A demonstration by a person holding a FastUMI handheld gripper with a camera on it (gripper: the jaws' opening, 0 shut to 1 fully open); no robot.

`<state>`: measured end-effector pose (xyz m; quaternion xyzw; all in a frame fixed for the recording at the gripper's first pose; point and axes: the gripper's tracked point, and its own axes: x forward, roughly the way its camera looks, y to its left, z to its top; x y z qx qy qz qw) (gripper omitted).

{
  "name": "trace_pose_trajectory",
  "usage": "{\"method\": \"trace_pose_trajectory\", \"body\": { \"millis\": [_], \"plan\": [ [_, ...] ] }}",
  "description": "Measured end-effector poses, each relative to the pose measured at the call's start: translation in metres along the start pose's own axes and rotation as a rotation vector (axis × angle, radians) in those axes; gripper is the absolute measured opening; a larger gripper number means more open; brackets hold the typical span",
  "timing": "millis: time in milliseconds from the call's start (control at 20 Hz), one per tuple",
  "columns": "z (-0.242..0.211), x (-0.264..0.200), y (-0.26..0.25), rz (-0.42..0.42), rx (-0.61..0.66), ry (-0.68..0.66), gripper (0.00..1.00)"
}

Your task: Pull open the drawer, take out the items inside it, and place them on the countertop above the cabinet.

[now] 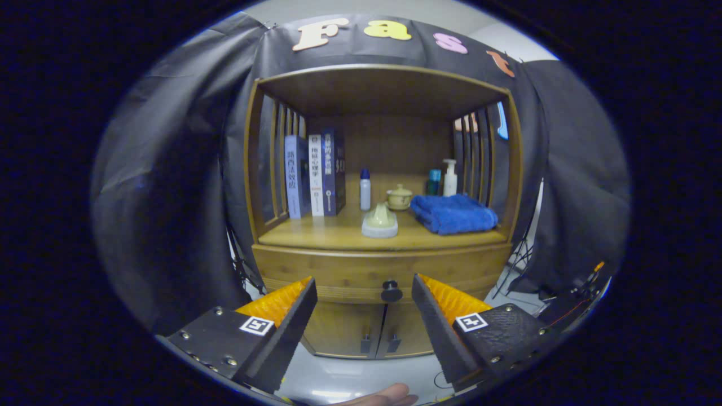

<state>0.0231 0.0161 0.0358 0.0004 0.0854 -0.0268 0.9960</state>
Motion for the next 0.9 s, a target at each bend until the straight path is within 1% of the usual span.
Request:
{"method": "trace_pose_trajectory", "body": {
  "millis": [100,250,350,450,550,650,750,900],
  "plan": [
    [0.025,-0.013,0.004,0.007,0.017,-0.026,1.0],
    [0.043,-0.031,0.004,0.023,0.024,-0.037,1.0],
    [0.041,-0.047,0.001,0.018,0.023,-0.038,1.0],
    [0.029,-0.059,0.001,0.02,0.011,-0.041,1.0],
    [0.02,-0.062,-0.008,-0.006,0.028,-0.038,1.0],
    [0.019,-0.062,0.0,0.024,0.04,-0.043,1.0],
    [0.015,-0.06,-0.003,0.012,0.019,-0.036,1.0],
    [0.013,-0.057,0.009,0.042,0.042,-0.038,1.0]
  ]
}}
